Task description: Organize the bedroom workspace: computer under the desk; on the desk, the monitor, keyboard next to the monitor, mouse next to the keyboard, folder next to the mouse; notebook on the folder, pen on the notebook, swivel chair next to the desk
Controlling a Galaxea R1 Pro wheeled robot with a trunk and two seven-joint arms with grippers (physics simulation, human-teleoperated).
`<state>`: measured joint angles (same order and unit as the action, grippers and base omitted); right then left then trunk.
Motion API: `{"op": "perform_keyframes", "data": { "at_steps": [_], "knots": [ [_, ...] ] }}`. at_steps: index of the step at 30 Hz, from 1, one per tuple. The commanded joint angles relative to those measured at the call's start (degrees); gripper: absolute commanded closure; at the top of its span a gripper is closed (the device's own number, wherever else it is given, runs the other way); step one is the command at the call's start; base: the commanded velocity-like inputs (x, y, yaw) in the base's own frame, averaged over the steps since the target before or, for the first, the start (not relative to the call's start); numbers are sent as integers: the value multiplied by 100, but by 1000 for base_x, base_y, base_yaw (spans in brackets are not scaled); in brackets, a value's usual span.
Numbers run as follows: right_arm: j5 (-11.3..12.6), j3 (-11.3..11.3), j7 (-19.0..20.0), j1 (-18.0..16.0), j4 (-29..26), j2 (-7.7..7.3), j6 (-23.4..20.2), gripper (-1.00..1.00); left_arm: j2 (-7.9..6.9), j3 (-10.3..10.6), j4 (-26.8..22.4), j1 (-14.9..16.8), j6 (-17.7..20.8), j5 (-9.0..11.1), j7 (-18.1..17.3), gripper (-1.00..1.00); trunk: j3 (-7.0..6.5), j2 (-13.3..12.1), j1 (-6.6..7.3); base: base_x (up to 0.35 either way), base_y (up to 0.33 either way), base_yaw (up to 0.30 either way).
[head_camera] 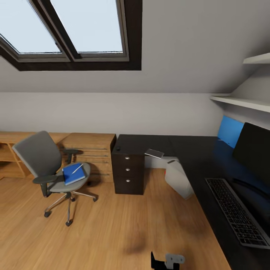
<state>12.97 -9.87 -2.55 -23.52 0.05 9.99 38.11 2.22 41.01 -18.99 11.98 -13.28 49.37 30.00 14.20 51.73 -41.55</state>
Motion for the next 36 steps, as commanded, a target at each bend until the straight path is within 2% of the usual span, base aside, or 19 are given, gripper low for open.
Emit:
{"op": "perform_keyframes", "data": {
  "at_steps": [1, 21, 36],
  "knots": [
    [35, -50, -27, -4, 3, 1, 21, -100, -2, 50, 0, 7, -32, 58, 24, -100, 1, 5, -4, 322, 0, 207],
    [65, -32, -27, 7, 3, 1, 66, -100, -3, 73, 97, 8, -25, 46, 15, -100, -18, 5, -4, 322, 0, 32],
    [65, -32, -31, 14, 3, 1, 510, -100, -2, 73, 97, 6, -20, 46, 15, -100, -97, 5, -4, 322, 0, 167]
  ]
}}
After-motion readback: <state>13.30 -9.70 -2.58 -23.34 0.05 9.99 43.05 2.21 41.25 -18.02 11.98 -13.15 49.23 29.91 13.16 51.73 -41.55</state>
